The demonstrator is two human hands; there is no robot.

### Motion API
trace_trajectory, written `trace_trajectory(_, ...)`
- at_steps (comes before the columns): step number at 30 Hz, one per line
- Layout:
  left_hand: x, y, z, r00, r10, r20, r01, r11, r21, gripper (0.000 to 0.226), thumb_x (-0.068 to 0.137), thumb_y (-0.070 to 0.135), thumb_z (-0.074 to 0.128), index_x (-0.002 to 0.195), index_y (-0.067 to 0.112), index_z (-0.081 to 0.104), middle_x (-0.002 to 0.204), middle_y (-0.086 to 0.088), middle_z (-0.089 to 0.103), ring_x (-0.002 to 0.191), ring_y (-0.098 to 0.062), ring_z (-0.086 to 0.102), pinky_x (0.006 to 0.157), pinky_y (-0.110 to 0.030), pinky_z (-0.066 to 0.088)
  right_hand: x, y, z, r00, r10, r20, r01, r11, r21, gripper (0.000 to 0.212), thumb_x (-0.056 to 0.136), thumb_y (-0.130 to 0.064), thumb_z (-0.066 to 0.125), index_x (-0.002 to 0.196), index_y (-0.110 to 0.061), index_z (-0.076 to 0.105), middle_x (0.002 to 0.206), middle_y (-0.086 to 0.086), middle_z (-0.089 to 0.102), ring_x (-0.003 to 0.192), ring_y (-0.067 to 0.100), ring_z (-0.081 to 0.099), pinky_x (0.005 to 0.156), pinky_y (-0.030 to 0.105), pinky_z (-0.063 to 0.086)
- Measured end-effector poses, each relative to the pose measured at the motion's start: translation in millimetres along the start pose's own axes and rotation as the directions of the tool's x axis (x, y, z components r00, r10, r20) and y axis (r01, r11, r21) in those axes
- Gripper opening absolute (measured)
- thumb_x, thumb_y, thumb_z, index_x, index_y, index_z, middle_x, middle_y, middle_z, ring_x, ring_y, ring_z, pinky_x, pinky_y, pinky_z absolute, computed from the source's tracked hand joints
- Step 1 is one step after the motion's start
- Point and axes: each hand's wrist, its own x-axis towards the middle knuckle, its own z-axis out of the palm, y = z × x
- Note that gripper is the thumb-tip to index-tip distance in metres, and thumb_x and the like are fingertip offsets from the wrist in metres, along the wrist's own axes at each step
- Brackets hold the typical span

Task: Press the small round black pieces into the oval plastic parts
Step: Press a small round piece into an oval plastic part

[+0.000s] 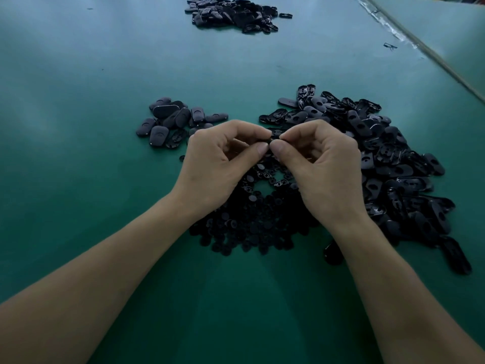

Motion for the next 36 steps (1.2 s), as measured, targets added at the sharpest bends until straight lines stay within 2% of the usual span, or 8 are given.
trace_trajectory(7, 1, -1, 0, 0.999, -0.024, -0.028, 0.021, 0.995, -0.100, 0.020, 0.087, 0.010, 0.074, 0.097, 0.027, 0.072, 0.088, 0.013, 0.077, 0.081, -0.008, 0.073, 0.076, -0.022, 0.057, 0, -3, -1, 0.999, 0.014, -0.039, -0.015, 1.000, -0.020, 0.005, 0.094, -0.021, 0.069, 0.092, -0.026, 0.070, 0.074, -0.012, 0.071, 0.068, 0.006, 0.070, 0.067, 0.021, 0.055)
trace_trajectory(10, 2, -3, -1, 0.997, -0.042, -0.069, 0.034, 0.993, -0.111, 0.020, 0.089, 0.008, 0.072, 0.096, 0.026, 0.073, 0.089, 0.012, 0.076, 0.082, -0.006, 0.072, 0.077, -0.021, 0.055, -2, -1, -1, 0.999, -0.043, -0.008, 0.039, 0.950, -0.310, 0.017, 0.097, -0.028, 0.064, 0.109, -0.019, 0.072, 0.085, -0.018, 0.065, 0.081, 0.001, 0.065, 0.077, 0.016, 0.052)
trace_trajectory(12, 2, -5, -1, 0.995, -0.052, -0.080, 0.044, 0.994, -0.098, 0.021, 0.089, 0.007, 0.070, 0.094, 0.027, 0.072, 0.087, 0.014, 0.075, 0.078, -0.004, 0.069, 0.075, -0.019, 0.053, -5, 0, 1, 0.992, -0.038, 0.116, 0.094, 0.846, -0.524, 0.029, 0.096, -0.036, 0.065, 0.119, -0.018, 0.070, 0.099, -0.006, 0.063, 0.096, 0.012, 0.059, 0.087, 0.028, 0.049)
trace_trajectory(16, 3, -6, -1, 0.994, -0.052, -0.091, 0.045, 0.996, -0.074, 0.023, 0.092, 0.007, 0.065, 0.097, 0.029, 0.071, 0.086, 0.018, 0.072, 0.072, -0.001, 0.064, 0.070, -0.019, 0.054, -7, 0, 0, 0.970, 0.039, 0.241, 0.130, 0.754, -0.644, 0.039, 0.092, -0.047, 0.065, 0.124, -0.023, 0.067, 0.104, -0.005, 0.054, 0.109, 0.018, 0.051, 0.089, 0.030, 0.041)
trace_trajectory(21, 4, -7, 0, 0.993, -0.074, -0.092, 0.067, 0.994, -0.081, 0.024, 0.093, 0.010, 0.063, 0.106, 0.030, 0.068, 0.086, 0.019, 0.072, 0.074, -0.005, 0.069, 0.072, -0.017, 0.055, -7, -1, -1, 0.970, 0.075, 0.233, 0.095, 0.762, -0.641, 0.020, 0.093, -0.039, 0.066, 0.108, -0.028, 0.073, 0.098, -0.005, 0.056, 0.104, 0.018, 0.052, 0.083, 0.027, 0.039)
trace_trajectory(30, 4, -11, 0, 0.985, -0.123, -0.118, 0.105, 0.984, -0.144, 0.023, 0.089, 0.007, 0.069, 0.103, 0.025, 0.072, 0.085, 0.009, 0.076, 0.076, -0.010, 0.071, 0.077, -0.026, 0.058, -8, -2, 1, 0.986, 0.013, 0.165, 0.080, 0.835, -0.545, 0.016, 0.097, -0.028, 0.062, 0.100, -0.019, 0.074, 0.090, 0.000, 0.065, 0.084, 0.020, 0.061, 0.079, 0.042, 0.053)
trace_trajectory(34, 4, -11, -2, 0.979, -0.144, -0.144, 0.123, 0.982, -0.144, 0.024, 0.087, 0.008, 0.072, 0.101, 0.027, 0.072, 0.082, 0.008, 0.076, 0.076, -0.012, 0.073, 0.077, -0.029, 0.059, -7, -3, 2, 0.991, 0.002, 0.135, 0.061, 0.885, -0.462, 0.010, 0.095, -0.019, 0.064, 0.097, -0.017, 0.073, 0.086, -0.006, 0.069, 0.079, 0.012, 0.064, 0.077, 0.036, 0.055)
trace_trajectory(36, 4, -11, -1, 0.977, -0.156, -0.146, 0.135, 0.980, -0.146, 0.022, 0.085, 0.010, 0.072, 0.099, 0.027, 0.073, 0.082, 0.007, 0.076, 0.077, -0.013, 0.073, 0.078, -0.032, 0.060, -6, -3, 3, 0.991, -0.002, 0.134, 0.063, 0.890, -0.452, 0.013, 0.098, -0.017, 0.062, 0.105, -0.018, 0.073, 0.094, -0.007, 0.069, 0.086, 0.009, 0.062, 0.082, 0.025, 0.052)
